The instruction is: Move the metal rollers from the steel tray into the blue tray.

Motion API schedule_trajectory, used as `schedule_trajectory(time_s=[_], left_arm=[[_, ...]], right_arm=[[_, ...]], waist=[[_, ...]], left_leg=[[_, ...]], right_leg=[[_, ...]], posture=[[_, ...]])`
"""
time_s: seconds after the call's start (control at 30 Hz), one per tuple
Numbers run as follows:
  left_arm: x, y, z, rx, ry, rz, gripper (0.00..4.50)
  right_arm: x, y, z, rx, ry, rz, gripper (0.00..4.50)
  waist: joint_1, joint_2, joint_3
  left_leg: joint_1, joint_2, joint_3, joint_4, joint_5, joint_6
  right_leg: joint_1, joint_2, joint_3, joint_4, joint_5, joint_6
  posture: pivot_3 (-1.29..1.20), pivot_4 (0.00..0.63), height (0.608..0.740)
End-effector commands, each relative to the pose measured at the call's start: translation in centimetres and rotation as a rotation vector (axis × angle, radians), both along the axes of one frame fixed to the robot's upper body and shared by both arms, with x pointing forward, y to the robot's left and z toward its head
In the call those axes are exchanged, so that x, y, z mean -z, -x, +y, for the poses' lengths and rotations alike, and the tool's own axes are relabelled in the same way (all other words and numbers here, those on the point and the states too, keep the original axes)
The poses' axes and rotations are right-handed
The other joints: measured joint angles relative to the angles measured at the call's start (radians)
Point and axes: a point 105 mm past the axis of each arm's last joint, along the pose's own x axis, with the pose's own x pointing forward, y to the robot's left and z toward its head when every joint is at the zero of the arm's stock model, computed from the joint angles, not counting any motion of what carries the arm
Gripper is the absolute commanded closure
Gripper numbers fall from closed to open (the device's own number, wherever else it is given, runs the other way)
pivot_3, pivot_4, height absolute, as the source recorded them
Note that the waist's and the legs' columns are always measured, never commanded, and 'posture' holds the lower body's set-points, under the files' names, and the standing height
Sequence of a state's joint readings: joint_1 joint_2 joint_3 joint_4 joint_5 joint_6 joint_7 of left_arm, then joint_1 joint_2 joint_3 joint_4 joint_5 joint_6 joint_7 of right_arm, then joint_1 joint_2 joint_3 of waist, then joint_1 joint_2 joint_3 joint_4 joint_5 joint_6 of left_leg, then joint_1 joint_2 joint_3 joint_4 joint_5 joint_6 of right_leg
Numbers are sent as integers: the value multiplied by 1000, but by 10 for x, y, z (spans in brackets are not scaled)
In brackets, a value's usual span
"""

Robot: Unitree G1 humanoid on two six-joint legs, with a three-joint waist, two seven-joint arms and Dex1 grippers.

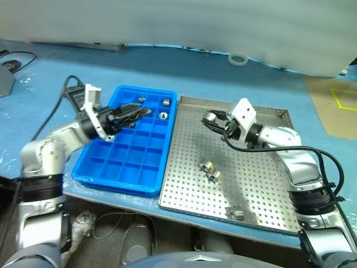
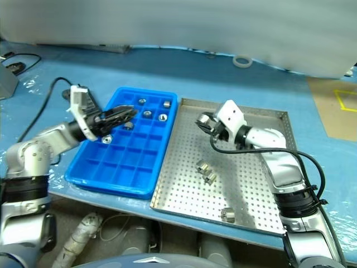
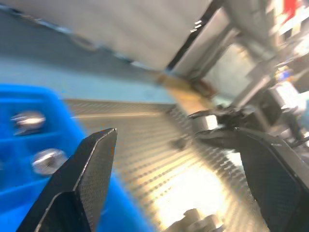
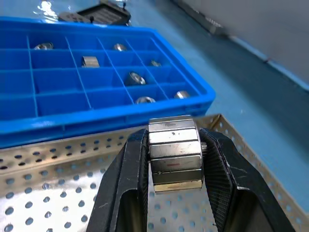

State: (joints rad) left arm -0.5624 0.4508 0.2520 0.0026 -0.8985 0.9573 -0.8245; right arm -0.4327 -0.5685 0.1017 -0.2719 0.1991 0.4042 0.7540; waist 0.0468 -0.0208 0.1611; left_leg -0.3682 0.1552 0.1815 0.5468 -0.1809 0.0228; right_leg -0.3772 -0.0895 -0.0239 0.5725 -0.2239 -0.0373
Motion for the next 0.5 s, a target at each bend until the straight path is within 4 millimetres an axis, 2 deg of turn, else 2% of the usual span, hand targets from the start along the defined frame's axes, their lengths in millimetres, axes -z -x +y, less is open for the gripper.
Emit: schedule_trajectory(time_s=[0.03, 0.13, 0.27, 0.5], left_arm=[[-6, -6, -26, 90, 97, 50, 439], [-4, -13, -45, 140, 153, 104, 439], [-4, -12, -70, 247, 195, 140, 439], [5, -10, -87, 345, 189, 173, 439]], right_arm=[[-22, 12, 17, -86, 44, -111, 3277], [-22, 18, 23, -124, 119, -166, 3277], [-19, 18, 23, -137, 167, -191, 3277], [-17, 18, 19, -140, 194, -210, 3277]], waist=[[-2, 0, 0], [-3, 0, 0], [-6, 0, 0], [-10, 0, 0]], left_leg=[[0, 0, 0, 0, 0, 0], [0, 0, 0, 0, 0, 1], [-1, 0, 0, 0, 0, 1], [0, 0, 0, 0, 1, 6]], right_leg=[[0, 0, 0, 0, 0, 0], [0, 0, 0, -1, 0, 0], [0, 0, 0, -1, 0, 0], [0, 0, 0, -1, 0, 0]], posture=[[-82, 150, 740], [-102, 150, 740], [-126, 150, 740], [-166, 150, 740]])
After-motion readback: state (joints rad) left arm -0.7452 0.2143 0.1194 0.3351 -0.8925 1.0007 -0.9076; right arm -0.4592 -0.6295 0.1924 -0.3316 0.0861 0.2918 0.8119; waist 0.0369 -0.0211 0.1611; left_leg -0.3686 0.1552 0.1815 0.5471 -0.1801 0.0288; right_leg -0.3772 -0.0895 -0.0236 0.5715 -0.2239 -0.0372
